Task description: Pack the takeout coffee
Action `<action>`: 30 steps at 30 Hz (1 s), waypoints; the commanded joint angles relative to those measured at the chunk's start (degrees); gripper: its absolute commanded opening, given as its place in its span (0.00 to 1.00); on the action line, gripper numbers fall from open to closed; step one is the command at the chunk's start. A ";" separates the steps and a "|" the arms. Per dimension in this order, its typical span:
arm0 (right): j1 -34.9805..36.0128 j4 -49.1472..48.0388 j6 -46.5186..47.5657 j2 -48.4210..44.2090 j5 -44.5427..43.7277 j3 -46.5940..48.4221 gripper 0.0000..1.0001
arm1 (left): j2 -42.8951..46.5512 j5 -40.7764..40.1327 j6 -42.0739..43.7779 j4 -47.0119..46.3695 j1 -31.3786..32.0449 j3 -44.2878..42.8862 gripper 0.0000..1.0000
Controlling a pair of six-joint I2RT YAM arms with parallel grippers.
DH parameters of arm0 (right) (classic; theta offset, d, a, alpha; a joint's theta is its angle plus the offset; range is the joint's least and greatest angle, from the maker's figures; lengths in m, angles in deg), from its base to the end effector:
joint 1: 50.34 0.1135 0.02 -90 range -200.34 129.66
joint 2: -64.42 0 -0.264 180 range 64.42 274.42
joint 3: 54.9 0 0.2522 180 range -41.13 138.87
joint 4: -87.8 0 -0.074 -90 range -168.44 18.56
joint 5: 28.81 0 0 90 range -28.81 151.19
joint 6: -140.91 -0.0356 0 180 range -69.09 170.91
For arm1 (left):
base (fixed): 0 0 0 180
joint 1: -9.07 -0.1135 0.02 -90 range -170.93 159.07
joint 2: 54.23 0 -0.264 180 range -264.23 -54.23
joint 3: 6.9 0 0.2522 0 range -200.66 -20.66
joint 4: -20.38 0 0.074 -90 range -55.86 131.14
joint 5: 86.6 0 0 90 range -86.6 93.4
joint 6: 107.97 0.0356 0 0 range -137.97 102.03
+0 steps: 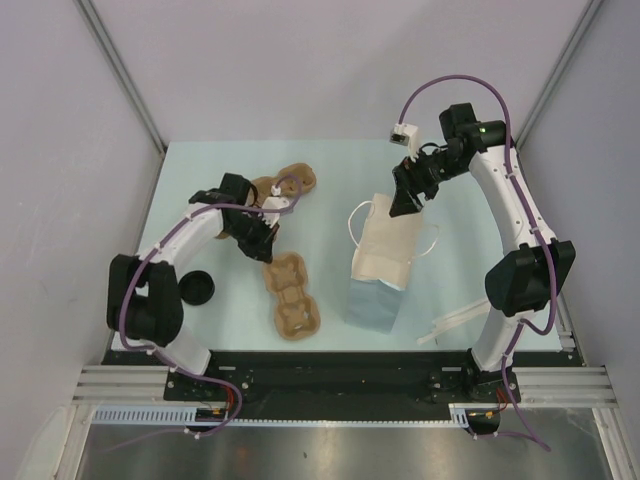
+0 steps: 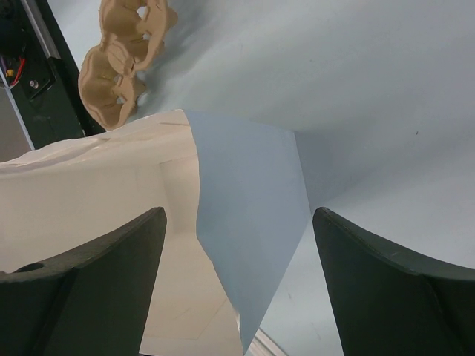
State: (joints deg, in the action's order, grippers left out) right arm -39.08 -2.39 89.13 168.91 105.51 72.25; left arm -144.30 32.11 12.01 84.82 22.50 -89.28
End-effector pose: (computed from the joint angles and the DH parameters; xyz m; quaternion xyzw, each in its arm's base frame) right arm 0.3457 0.0942 0.3746 -0.4478 0.7932 0.3168 0.2646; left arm 0.2903 -0.0869 0.2436 0.3897 0.8749 -0.2207 0.1841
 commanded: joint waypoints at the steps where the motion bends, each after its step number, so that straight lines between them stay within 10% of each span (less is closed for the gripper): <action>1: 0.07 0.06 1.25 -0.69 -0.37 1.58 0.86 | -5.73 2.05 1.22 -1.98 -0.07 -1.42 0.00; 21: 0.16 1.64 1.60 0.89 -0.02 3.34 0.85 | -12.86 0.21 3.42 -3.92 0.89 -1.52 0.35; 30: 0.16 1.99 2.30 0.81 -1.33 2.90 0.84 | -9.44 1.52 3.25 -2.78 0.98 -1.78 0.00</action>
State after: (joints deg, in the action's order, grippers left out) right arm -39.08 -1.86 90.07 169.68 105.12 72.99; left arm -157.21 31.91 14.02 81.78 23.20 -90.04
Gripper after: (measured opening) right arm 0.840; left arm 0.024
